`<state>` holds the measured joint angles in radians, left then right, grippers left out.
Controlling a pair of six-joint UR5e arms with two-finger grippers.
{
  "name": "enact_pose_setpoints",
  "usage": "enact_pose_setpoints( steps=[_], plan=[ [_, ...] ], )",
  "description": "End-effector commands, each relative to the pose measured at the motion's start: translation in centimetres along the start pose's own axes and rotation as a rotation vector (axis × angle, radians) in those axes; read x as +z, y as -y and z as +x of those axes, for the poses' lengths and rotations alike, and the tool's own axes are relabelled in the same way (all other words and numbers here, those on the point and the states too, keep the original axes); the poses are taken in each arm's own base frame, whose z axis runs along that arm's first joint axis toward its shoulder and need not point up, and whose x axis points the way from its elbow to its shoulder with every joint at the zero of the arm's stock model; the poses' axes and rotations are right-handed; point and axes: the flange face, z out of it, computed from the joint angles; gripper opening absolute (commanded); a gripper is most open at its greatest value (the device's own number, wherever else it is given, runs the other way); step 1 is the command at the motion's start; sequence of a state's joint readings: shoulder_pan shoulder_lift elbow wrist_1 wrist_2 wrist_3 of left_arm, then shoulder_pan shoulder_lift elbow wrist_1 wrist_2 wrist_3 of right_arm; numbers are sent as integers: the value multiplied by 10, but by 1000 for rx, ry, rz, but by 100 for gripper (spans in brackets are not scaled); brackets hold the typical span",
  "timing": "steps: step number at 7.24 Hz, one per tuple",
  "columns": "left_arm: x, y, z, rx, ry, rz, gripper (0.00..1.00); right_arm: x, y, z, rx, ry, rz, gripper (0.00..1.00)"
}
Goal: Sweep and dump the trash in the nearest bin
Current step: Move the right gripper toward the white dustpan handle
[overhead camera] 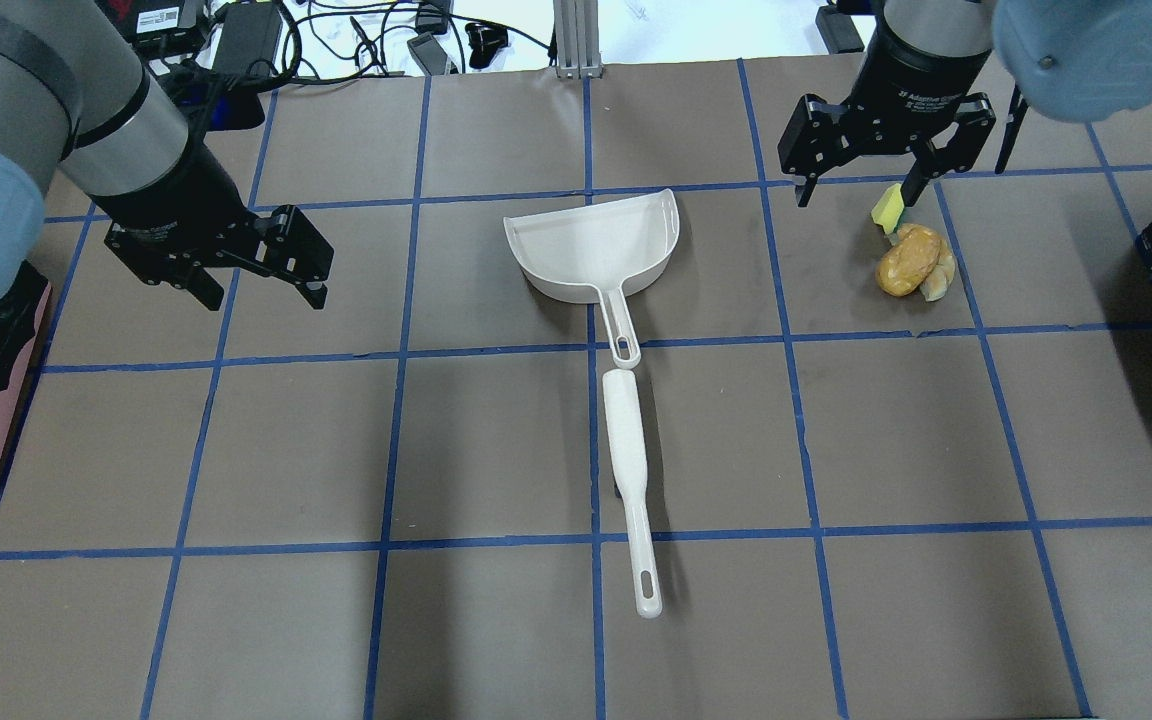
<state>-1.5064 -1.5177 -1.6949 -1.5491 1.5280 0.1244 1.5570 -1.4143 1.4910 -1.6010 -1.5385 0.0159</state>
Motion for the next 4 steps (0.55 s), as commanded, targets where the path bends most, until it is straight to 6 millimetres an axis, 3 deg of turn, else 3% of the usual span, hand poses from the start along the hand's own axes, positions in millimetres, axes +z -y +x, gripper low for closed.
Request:
enact_pose_setpoints(
  steps=[1,4],
  plan=[
    [2,-1,0,1,3,0,100,1,0,1,0,-14,-4,100],
    [1,0,-1,0,5,4,100,-25,-7,5,-5,-61,43,100]
  ],
)
